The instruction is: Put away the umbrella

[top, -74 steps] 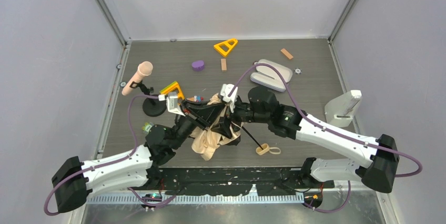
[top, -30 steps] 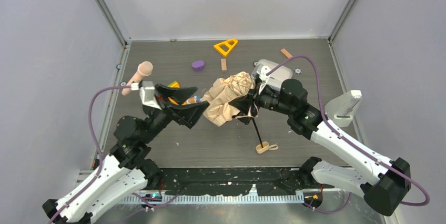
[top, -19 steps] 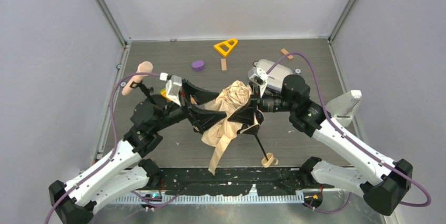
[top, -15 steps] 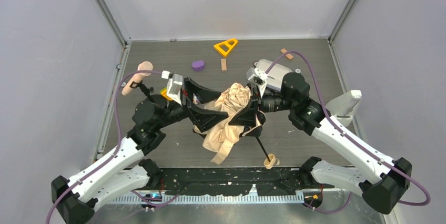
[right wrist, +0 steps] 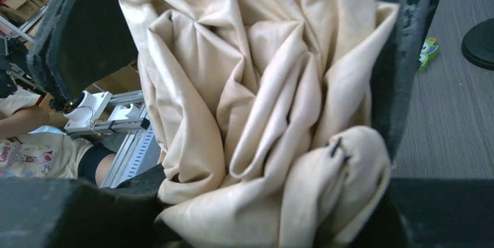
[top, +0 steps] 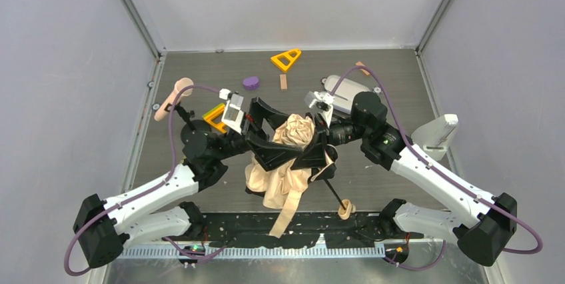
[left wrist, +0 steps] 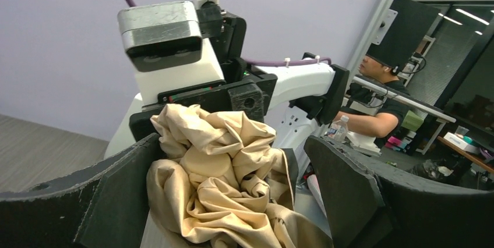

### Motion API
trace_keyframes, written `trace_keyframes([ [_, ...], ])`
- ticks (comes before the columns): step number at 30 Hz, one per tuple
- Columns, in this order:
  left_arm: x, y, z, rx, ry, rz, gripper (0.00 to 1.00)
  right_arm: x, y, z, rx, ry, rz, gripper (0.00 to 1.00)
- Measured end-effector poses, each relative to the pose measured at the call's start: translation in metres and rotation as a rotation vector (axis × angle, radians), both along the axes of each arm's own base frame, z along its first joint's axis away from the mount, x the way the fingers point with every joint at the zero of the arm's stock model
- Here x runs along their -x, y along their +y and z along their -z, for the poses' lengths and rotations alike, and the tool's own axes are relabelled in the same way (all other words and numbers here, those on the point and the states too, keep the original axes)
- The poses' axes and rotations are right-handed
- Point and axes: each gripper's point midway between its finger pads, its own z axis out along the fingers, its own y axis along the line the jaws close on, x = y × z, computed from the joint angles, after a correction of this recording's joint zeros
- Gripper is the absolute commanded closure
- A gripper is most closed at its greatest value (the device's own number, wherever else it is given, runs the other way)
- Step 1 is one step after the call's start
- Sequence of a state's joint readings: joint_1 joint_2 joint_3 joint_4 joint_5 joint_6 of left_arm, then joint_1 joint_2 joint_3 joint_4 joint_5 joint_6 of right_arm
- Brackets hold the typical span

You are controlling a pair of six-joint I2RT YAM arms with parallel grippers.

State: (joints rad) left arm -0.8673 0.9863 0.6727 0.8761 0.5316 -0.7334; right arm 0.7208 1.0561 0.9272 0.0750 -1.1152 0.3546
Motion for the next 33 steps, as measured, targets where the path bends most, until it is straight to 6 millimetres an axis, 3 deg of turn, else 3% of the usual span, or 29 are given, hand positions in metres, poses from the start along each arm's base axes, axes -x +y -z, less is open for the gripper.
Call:
trace_keyframes([
  [2,0.005,-0.002,-0.005,0.022,-0.011,0.009,0.03,0.001,0.0,-0.003,-0.009,-0.002,-0.009,0.94],
  [4,0.009,-0.003,-0.009,0.043,-0.02,0.016,0.19,0.002,0.0,-0.005,-0.017,-0.007,-0.017,0.94],
  [8,0.011,-0.008,-0.009,0.055,-0.019,0.019,0.69,0.007,-0.001,-0.007,-0.025,-0.014,-0.044,0.94],
  [11,0.006,-0.011,-0.007,0.056,-0.011,0.003,0.99,0.01,-0.002,-0.005,-0.017,-0.017,-0.058,0.94],
  [12,0.004,-0.012,-0.006,0.055,-0.01,-0.004,1.0,0.01,-0.003,-0.005,-0.012,-0.018,-0.057,0.94],
  [14,0.003,-0.012,-0.006,0.057,-0.014,-0.009,1.0,0.009,-0.004,-0.005,-0.002,-0.023,-0.048,0.82],
  [16,0.001,-0.012,-0.006,0.059,-0.018,-0.024,1.0,0.006,-0.004,-0.004,0.01,-0.029,-0.024,0.64],
  [17,-0.001,-0.012,-0.006,0.061,-0.016,-0.034,1.0,0.004,-0.004,-0.004,0.017,-0.031,-0.006,0.48],
  [19,-0.003,-0.01,-0.002,0.063,-0.011,-0.058,1.0,-0.001,-0.003,-0.001,0.03,-0.036,0.037,0.31],
  [23,-0.01,-0.001,0.015,0.063,0.016,-0.14,1.0,-0.011,0.001,0.002,0.05,-0.081,0.16,0.18],
  [24,-0.011,0.0,0.02,0.061,0.027,-0.152,1.0,-0.012,0.003,0.003,0.053,-0.103,0.184,0.1],
  [27,-0.016,0.003,0.028,0.067,0.054,-0.19,1.0,-0.009,0.01,0.007,0.063,-0.166,0.215,0.02],
  [33,-0.021,0.009,0.028,0.092,0.074,-0.225,1.0,-0.013,0.017,0.013,0.075,-0.268,0.249,0.05],
])
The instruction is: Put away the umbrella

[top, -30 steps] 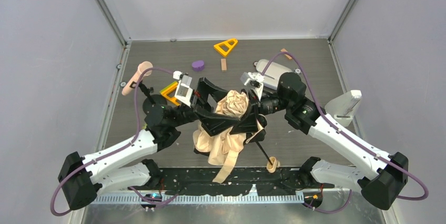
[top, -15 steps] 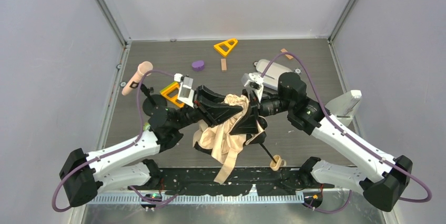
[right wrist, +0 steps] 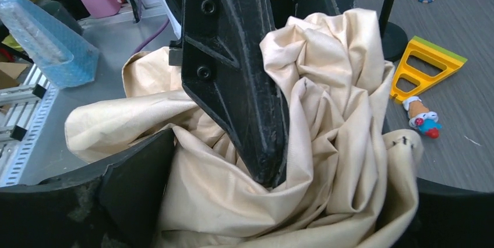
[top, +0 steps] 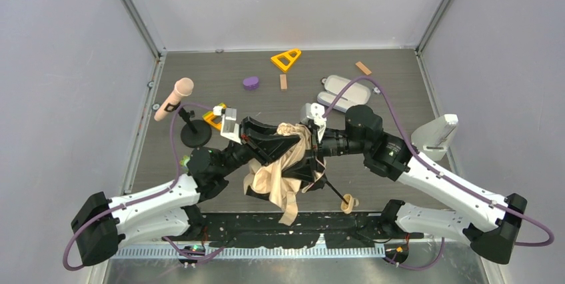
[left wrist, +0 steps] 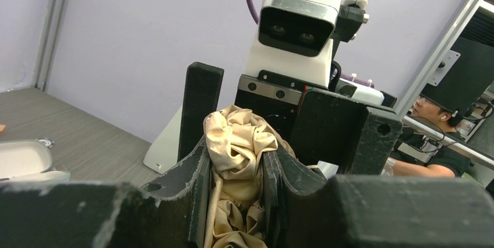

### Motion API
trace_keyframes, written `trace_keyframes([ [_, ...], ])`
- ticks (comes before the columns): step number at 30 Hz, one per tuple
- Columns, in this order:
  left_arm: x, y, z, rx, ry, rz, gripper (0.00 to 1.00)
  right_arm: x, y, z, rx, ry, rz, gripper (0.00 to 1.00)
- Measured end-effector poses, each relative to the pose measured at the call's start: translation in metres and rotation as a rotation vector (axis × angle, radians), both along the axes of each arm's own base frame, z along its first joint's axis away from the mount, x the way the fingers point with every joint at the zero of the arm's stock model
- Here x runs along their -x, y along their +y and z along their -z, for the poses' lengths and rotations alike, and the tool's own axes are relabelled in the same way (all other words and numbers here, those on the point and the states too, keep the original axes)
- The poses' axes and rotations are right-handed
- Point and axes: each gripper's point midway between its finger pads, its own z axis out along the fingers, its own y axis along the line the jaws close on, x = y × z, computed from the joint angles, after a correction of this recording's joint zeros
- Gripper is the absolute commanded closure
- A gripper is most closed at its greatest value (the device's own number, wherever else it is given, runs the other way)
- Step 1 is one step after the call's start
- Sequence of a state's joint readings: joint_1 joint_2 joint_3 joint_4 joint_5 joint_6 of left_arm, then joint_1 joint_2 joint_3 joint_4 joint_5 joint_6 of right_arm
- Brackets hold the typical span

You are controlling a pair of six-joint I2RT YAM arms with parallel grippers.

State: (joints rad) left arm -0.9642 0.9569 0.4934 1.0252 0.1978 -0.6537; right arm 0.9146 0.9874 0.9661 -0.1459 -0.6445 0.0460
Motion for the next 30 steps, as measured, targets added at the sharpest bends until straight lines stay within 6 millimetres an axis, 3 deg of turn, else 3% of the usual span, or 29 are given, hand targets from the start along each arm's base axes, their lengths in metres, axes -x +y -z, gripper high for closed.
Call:
trace_keyframes([
  [8,0.004,0.005,-0.007,0.048,0.047,0.026,1.0,-0.005,0.005,0.002,-0.004,-0.102,-0.023,0.05],
  [16,0.001,0.021,-0.01,0.115,0.055,-0.025,1.0,-0.01,0.035,0.014,0.012,-0.158,-0.01,0.03],
  [23,0.0,0.038,-0.022,0.21,0.025,-0.072,1.0,-0.014,0.056,0.002,-0.112,-0.189,0.035,0.02],
  [24,-0.001,0.04,-0.021,0.217,0.027,-0.079,1.0,-0.015,0.058,0.002,-0.128,-0.187,0.04,0.11],
  [26,-0.004,0.044,-0.019,0.23,0.039,-0.102,1.0,-0.021,0.063,0.005,-0.147,-0.184,0.072,0.2],
  [27,-0.006,0.045,-0.019,0.235,0.042,-0.11,1.0,-0.024,0.065,0.006,-0.15,-0.184,0.086,0.19],
  [30,-0.014,0.051,-0.016,0.25,0.057,-0.16,1.0,-0.038,0.071,0.011,-0.155,-0.172,0.165,0.03],
])
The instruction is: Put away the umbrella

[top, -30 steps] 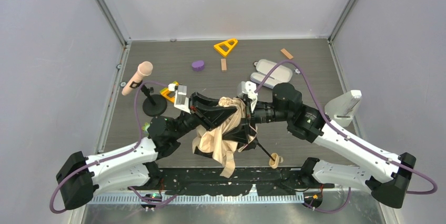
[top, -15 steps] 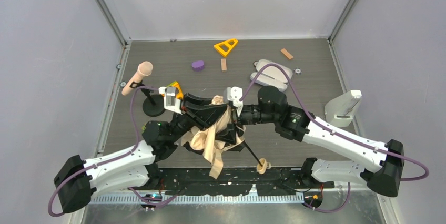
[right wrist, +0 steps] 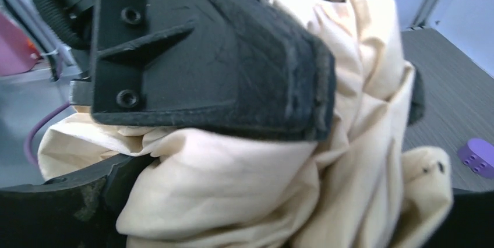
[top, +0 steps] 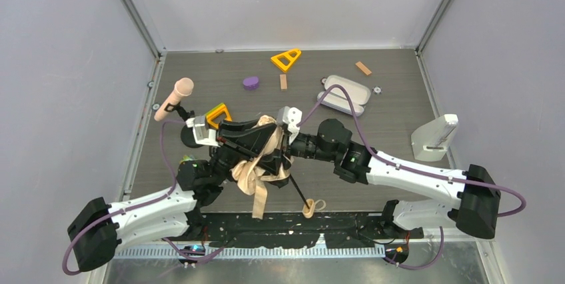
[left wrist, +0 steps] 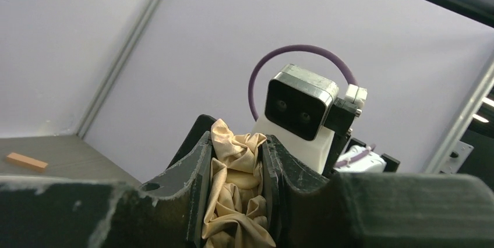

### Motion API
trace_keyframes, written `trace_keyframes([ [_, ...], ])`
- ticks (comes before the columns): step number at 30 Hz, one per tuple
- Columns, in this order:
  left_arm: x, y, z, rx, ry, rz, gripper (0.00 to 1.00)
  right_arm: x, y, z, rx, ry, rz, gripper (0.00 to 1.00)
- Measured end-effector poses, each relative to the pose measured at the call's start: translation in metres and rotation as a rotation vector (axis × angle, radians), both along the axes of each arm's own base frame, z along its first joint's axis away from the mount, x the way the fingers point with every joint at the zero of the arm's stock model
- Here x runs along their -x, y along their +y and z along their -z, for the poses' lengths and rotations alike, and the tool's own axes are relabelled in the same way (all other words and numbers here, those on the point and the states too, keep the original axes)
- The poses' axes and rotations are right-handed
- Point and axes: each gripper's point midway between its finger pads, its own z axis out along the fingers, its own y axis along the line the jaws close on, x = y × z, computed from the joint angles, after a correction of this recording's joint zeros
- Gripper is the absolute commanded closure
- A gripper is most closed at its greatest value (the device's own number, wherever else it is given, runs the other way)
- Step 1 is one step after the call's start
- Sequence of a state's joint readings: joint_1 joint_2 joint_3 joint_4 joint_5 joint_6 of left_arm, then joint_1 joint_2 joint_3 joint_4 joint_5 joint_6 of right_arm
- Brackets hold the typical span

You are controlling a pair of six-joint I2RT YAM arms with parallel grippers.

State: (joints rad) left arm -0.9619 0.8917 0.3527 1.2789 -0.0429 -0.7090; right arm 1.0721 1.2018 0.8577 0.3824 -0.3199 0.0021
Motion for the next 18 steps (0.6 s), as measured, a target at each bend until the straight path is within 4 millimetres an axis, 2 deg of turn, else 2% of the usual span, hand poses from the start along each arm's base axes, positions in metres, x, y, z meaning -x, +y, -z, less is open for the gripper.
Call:
trace_keyframes([
  [4,-0.01,0.008,0.001,0.017,0.022,-0.061,1.0,-0.014,0.005,0.002,-0.012,0.005,0.067,0.0],
  [6,-0.013,0.011,0.001,0.022,0.031,-0.086,1.0,-0.019,0.009,0.007,-0.009,0.006,0.092,0.07],
  [8,-0.018,0.014,0.001,0.028,0.039,-0.114,1.0,-0.026,0.013,0.01,-0.004,0.006,0.127,0.19],
  [9,-0.02,0.016,0.001,0.032,0.042,-0.13,1.0,-0.029,0.015,0.011,0.0,0.007,0.144,0.3],
  [10,-0.023,0.019,0.0,0.036,0.047,-0.147,1.0,-0.035,0.017,0.012,0.002,0.008,0.175,0.34],
  [12,-0.03,0.025,0.0,0.044,0.058,-0.193,1.0,-0.041,0.021,0.014,0.008,0.015,0.222,0.49],
  [13,-0.033,0.028,0.001,0.047,0.064,-0.214,1.0,-0.044,0.022,0.015,0.011,0.021,0.248,0.59],
  [14,-0.036,0.03,0.002,0.046,0.07,-0.231,1.0,-0.046,0.023,0.017,0.012,0.028,0.269,0.64],
  [15,-0.038,0.032,0.003,0.047,0.076,-0.244,1.0,-0.048,0.024,0.019,0.012,0.036,0.29,0.78],
  [17,-0.041,0.034,0.003,0.051,0.084,-0.258,1.0,-0.052,0.024,0.018,-0.007,0.059,0.333,0.92],
  [18,-0.042,0.035,0.004,0.052,0.087,-0.267,1.0,-0.052,0.024,0.017,-0.016,0.065,0.344,0.93],
])
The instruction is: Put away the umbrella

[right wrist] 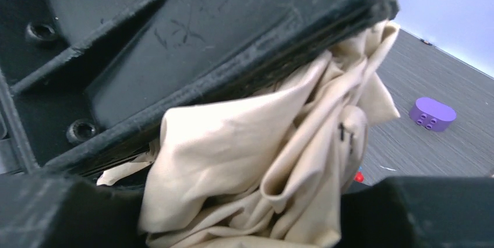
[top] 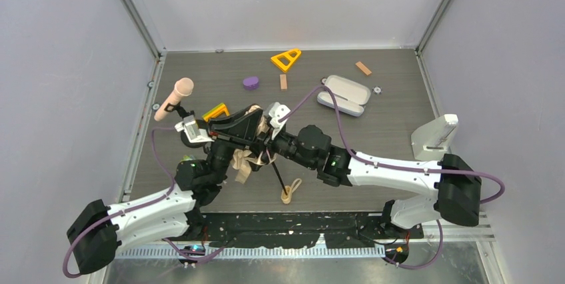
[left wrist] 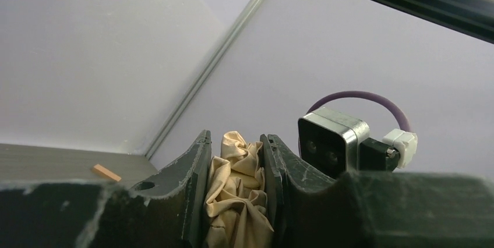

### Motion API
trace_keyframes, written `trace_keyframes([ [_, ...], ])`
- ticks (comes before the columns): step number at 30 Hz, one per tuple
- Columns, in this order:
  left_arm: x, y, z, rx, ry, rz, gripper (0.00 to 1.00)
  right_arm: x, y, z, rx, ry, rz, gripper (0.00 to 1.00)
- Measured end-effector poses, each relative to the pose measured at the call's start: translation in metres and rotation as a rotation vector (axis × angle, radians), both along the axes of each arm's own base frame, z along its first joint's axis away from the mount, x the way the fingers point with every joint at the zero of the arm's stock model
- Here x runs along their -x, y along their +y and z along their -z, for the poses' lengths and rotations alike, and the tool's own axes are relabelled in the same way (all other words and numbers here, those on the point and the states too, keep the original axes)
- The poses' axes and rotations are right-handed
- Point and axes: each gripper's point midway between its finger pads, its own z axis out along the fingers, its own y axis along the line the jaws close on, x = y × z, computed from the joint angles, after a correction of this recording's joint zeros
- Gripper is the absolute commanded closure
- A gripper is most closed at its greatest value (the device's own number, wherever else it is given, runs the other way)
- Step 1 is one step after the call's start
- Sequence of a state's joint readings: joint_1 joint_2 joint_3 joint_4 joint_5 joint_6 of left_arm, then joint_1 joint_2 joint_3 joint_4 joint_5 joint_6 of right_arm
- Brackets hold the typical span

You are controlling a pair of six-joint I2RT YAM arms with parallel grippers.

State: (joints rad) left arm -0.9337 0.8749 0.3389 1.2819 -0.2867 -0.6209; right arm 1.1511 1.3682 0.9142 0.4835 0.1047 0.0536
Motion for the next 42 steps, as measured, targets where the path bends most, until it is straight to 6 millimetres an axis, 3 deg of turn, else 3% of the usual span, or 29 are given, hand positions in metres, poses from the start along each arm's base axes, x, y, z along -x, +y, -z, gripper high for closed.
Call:
trace_keyframes([
  [2,-0.002,0.001,0.002,0.001,0.008,-0.01,0.99,-0.001,-0.001,-0.002,-0.008,-0.002,0.014,0.94],
  [7,0.002,-0.001,0.006,-0.009,0.039,0.043,0.22,0.005,-0.007,0.0,0.004,0.004,-0.024,0.94],
  [10,0.015,0.004,-0.006,-0.019,0.023,0.11,0.01,-0.01,-0.034,0.014,0.033,0.015,0.017,0.94],
  [13,0.032,0.013,-0.039,-0.034,-0.043,0.155,0.0,-0.029,-0.073,0.027,0.052,0.032,0.084,0.94],
  [15,0.042,0.02,-0.061,-0.071,-0.089,0.158,0.0,-0.03,-0.096,0.025,0.037,0.027,0.099,0.94],
  [18,0.055,0.028,-0.086,-0.148,-0.153,0.163,0.0,-0.008,-0.113,0.012,-0.012,-0.01,0.023,0.94],
  [20,0.06,0.024,-0.092,-0.216,-0.174,0.189,0.01,0.01,-0.122,-0.002,-0.052,-0.04,-0.047,0.94],
  [22,0.06,0.016,-0.087,-0.282,-0.174,0.233,0.0,0.026,-0.129,-0.02,-0.096,-0.073,-0.11,0.94],
  [25,0.056,-0.005,-0.062,-0.378,-0.132,0.334,0.0,0.049,-0.138,-0.043,-0.148,-0.126,-0.193,0.94],
  [30,0.052,-0.031,-0.033,-0.428,-0.045,0.498,0.0,0.074,-0.143,-0.059,-0.179,-0.151,-0.29,0.94],
  [35,0.054,-0.049,-0.021,-0.41,-0.005,0.6,0.0,0.079,-0.142,-0.061,-0.178,-0.137,-0.317,0.94],
  [42,0.079,-0.076,-0.017,-0.352,0.004,0.719,0.01,0.071,-0.137,-0.056,-0.15,-0.104,-0.3,0.94],
])
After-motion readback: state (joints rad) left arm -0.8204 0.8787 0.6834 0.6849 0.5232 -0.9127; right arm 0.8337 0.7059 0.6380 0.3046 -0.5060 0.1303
